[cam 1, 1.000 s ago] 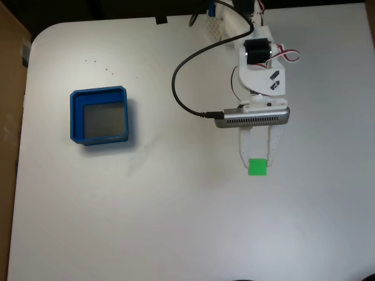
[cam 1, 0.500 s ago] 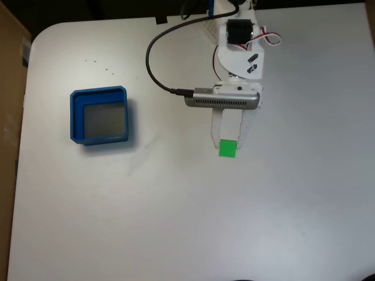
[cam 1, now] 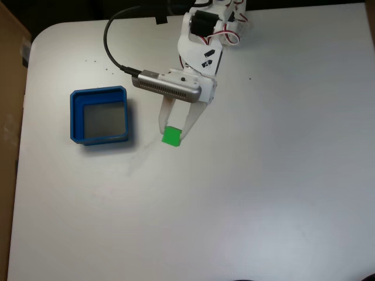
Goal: Pick up green cube and drop it in the blue box
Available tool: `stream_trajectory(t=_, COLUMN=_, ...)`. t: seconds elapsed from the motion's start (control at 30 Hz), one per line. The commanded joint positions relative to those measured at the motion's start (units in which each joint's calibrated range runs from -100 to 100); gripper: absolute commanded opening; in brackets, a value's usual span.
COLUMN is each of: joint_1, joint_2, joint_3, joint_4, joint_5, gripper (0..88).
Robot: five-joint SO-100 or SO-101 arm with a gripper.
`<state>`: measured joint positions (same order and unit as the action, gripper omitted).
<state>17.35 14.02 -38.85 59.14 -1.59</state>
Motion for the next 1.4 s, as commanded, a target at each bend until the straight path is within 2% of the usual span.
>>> stream_trajectory(t=0.0, joint_1=3.09, joint_2=-4.04, joint_3=-2.43, joint_4=0.15, joint_5=-0.15, gripper=1.8)
stream_trajectory(t=0.77, joint_1=15.96, joint_2=-2.95, joint_3=0.28, joint_4=0.23, joint_5=-0.20, gripper=1.8)
stream_trajectory(t=1.37, joint_1=23.47, joint_2=12.26, joint_3=0.28, joint_4=0.15, joint_5=0.10, gripper=1.8)
